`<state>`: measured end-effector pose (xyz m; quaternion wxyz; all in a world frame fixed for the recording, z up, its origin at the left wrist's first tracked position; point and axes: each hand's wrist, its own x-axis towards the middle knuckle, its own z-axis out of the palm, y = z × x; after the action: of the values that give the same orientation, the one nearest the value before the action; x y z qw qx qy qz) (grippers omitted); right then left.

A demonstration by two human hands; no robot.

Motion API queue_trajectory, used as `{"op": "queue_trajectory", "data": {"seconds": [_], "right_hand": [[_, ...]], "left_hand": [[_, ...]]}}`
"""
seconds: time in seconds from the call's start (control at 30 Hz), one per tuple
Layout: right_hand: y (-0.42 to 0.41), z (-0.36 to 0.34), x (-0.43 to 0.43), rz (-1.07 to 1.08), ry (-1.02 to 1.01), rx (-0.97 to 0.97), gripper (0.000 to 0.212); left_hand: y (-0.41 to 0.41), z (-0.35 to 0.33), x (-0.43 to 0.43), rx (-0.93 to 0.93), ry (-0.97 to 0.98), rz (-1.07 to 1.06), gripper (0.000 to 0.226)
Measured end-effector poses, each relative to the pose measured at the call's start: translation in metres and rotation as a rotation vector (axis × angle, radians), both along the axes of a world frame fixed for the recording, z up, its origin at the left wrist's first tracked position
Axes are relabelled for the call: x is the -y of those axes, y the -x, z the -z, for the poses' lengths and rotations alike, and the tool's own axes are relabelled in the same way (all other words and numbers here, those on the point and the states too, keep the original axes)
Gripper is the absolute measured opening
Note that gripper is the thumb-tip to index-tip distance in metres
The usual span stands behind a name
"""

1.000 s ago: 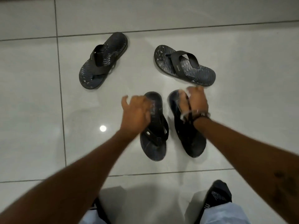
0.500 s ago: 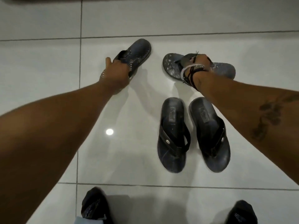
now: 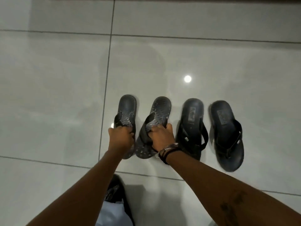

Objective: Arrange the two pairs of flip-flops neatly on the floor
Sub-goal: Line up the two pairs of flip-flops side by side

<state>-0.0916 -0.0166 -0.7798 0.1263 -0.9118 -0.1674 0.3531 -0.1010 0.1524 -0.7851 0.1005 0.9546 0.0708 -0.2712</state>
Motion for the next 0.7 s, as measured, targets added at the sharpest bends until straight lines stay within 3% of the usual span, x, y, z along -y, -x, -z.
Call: {"op": "queue_trajectory", "data": {"seconds": [0.4,0.53,0.7], "right_hand": [[0.01,0.006,0.003,-0.277,0.005,0.085,0.026],[0.007,-0.004,0.013,-0.187,-0.047,0.073,0.032],[0.004,-0.036,0.066,0.208,-0.03,0.229,0.035]], "left_hand": [[0.024,0.005,0.003,-0.021,-0.03,0.004,0.014],[0.022,-0.01,0.004,0.116,-0.019,-0.06,0.025],[0.008,-0.036,0.027,0.329,0.017,-0.155,0.027]]}}
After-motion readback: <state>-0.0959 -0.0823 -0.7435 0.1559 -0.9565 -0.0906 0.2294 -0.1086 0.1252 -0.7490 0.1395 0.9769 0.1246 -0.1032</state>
